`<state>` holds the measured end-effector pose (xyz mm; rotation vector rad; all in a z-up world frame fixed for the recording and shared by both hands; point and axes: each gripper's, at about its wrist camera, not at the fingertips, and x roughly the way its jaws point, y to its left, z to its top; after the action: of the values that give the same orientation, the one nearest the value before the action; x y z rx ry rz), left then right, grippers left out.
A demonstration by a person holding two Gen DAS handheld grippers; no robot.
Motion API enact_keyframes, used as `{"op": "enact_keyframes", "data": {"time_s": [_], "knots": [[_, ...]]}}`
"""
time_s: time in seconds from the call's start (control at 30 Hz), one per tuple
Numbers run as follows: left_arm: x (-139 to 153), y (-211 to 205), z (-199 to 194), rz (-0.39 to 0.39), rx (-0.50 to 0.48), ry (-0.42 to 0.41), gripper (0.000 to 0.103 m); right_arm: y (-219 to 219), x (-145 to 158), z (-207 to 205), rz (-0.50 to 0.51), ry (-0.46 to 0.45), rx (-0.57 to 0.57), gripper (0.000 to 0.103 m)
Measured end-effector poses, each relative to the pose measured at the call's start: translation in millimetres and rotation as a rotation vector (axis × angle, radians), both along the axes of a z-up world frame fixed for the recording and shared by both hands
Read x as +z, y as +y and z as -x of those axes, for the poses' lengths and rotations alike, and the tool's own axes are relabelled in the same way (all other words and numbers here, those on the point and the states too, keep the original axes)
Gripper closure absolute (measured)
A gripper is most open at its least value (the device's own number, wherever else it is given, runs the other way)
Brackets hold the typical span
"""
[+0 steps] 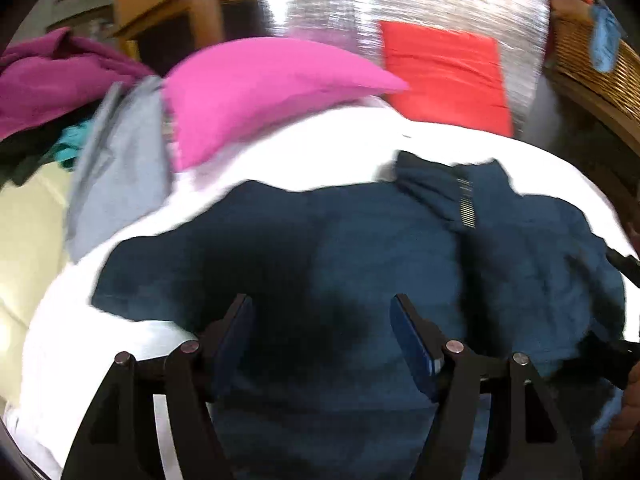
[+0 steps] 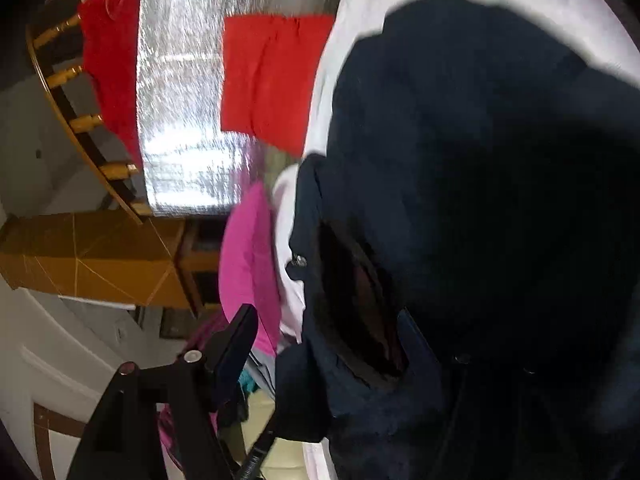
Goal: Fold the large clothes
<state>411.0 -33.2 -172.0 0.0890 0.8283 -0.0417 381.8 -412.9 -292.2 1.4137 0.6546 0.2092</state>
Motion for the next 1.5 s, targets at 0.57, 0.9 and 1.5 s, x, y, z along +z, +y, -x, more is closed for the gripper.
{"op": "enact_keyframes", "data": {"time_s": [0.57, 0.9, 1.5], "knots": [[9.3, -7.1, 21.1, 0.075, -0.133, -0.080, 0.030, -34.9, 44.4, 35.3, 0.184, -0.175, -0.195, 0.032], [-45.6, -55.6, -13.3, -0.072, -0.112, 0.090, 0.037, -63.7, 18.9, 37.7, 0.291, 0.179, -0.245, 0.058], [-64.2, 4.0, -28.3, 0.281, -0.054, 0.274, 0.028, -82.4, 31.3, 30.2, 0.557, 0.280, -0.235, 0.068]]}}
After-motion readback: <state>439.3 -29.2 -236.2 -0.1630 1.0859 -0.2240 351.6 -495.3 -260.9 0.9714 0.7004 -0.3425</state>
